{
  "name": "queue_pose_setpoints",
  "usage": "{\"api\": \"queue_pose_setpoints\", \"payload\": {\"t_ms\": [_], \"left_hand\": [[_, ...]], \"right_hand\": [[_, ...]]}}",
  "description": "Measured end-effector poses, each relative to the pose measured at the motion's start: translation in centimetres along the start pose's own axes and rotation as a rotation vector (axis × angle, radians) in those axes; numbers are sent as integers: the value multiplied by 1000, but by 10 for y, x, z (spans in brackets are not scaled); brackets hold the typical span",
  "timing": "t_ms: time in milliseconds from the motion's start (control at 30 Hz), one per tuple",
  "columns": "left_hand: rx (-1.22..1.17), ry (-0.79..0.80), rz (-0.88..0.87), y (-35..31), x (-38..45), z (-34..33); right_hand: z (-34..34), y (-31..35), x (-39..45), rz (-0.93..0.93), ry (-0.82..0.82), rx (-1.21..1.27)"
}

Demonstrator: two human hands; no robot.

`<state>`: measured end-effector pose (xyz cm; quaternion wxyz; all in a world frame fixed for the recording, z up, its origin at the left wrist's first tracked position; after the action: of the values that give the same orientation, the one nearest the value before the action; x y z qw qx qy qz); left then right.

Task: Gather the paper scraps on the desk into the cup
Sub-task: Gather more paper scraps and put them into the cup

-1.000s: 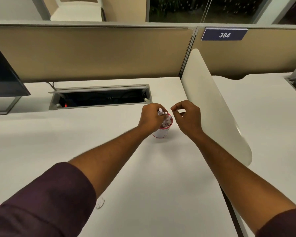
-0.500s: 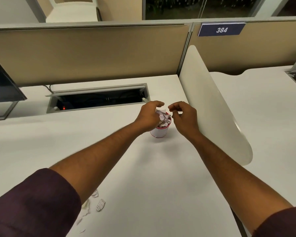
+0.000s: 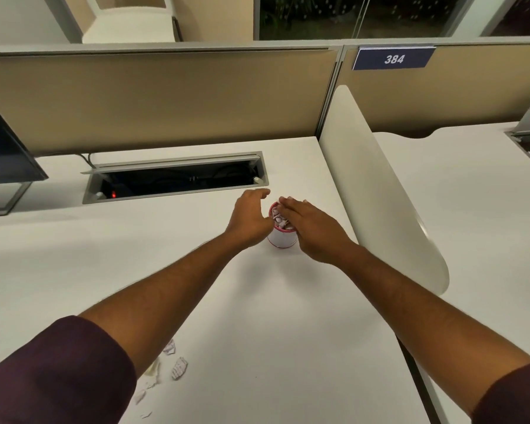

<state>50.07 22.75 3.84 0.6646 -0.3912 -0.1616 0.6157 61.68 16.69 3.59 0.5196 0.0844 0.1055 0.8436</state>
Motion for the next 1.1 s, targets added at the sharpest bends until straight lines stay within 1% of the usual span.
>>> {"api": "queue_pose_setpoints", "payload": {"t_ms": [100, 200, 267, 333, 367, 400, 433, 467, 533, 633, 800, 967, 1033, 1100], "left_hand": [[71, 164, 1, 7, -2, -25], [-6, 235, -15, 4, -2, -37], [-30, 222, -26, 3, 0, -36], [-61, 189, -30, 4, 3, -32], [-85, 183, -30, 5, 4, -30], [-107, 183, -29, 6, 5, -30], [-120, 182, -29, 7, 6, -29], [-126, 178, -30, 7, 7, -28], [-127, 169, -38, 7, 8, -27], [-134, 171, -46, 6, 9, -27], [-138, 184, -40, 6, 8, -27], [-108, 177, -77, 4, 6, -25], [-118, 175, -91, 4, 6, -25], [-111, 168, -108, 4, 6, -24]], "right_hand": [[2, 5, 0, 14, 18, -54], [4, 8, 11, 52, 77, -103], [-2, 8, 21, 94, 208, -165], [-6, 8, 30, 94, 291, -136], [-7, 5, 36, 69, 307, -112], [-13, 2, 40, 17, 359, -92], [-17, -1, 43, -42, 425, -113], [-17, -4, 46, -92, 451, -140], [-15, -5, 51, -142, 438, -74], [-13, -1, 60, -126, 389, -27], [-6, -1, 62, -196, 291, -63], [18, -2, 51, -170, 119, -95], [27, -5, 46, -182, 74, -45], [30, -6, 42, -184, 75, 41]]}}
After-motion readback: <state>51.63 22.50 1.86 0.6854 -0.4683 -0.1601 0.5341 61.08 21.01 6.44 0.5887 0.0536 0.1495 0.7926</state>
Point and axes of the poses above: each hand's wrist, its own x-axis towards the middle knuckle, its own z-axis out of the back of the hand, y = z × x, the point moved 10 cm from there along x, towards the middle knuckle, and after that the axes turned 11 degrees about z, right-handed, at the moved point
